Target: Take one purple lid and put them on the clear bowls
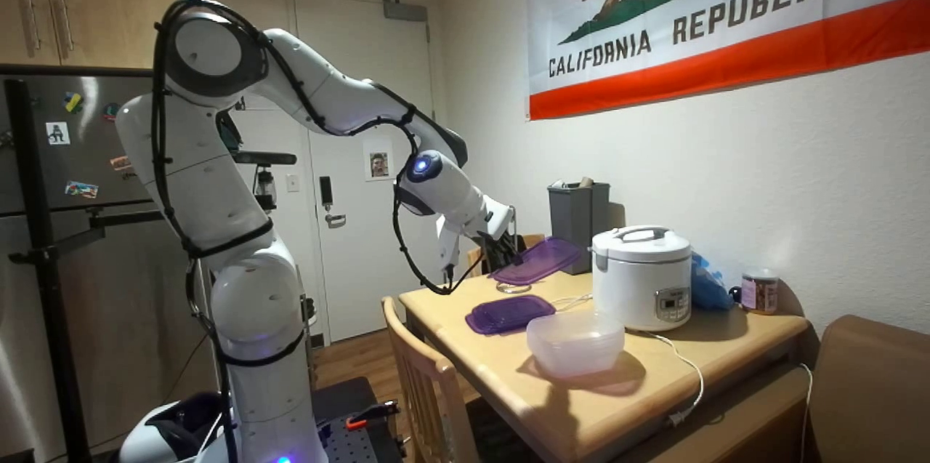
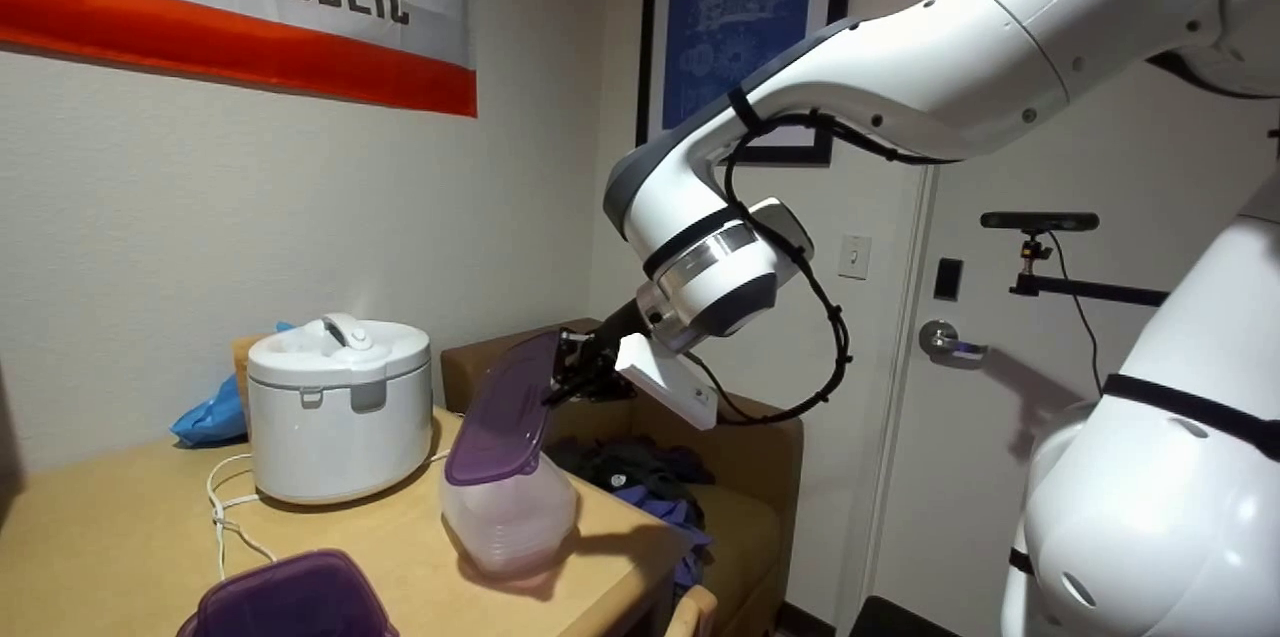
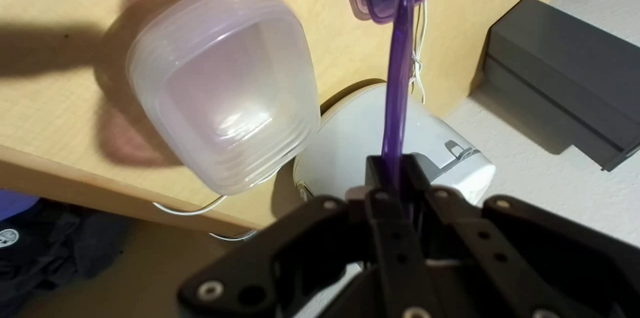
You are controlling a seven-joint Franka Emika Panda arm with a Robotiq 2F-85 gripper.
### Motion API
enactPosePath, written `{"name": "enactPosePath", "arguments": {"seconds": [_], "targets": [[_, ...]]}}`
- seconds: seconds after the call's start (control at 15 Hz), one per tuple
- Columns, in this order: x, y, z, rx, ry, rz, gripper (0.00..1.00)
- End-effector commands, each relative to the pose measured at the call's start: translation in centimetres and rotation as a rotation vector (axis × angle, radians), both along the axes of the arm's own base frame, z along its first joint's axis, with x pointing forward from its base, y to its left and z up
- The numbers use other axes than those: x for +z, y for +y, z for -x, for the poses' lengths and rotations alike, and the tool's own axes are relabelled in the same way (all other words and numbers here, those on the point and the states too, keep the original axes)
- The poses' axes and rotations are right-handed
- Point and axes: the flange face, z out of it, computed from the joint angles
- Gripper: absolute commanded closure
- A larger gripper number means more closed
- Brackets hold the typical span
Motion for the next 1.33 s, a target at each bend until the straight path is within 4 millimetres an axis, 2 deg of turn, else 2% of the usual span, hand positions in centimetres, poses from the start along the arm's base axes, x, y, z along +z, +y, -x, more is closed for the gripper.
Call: {"name": "enactPosePath", "arguments": {"seconds": [0.0,0.47,0.53,0.6,0.87,1.07,1.27], "targets": [[-0.1,-0.3,-0.1,-0.082,0.018,0.078,0.98],[-1.2,-1.5,0.3,-0.305,0.063,0.388,0.98],[-1.2,-4.8,0.8,-0.298,0.074,0.396,0.98],[-1.6,-4.7,0.6,-0.296,0.085,0.409,0.98],[-1.3,-6.6,1.4,-0.305,0.095,0.503,0.98],[-0.7,-5.8,1.6,-0.302,0.081,0.541,0.98],[-0.1,-3.9,0.8,-0.282,0.051,0.531,0.98]]}}
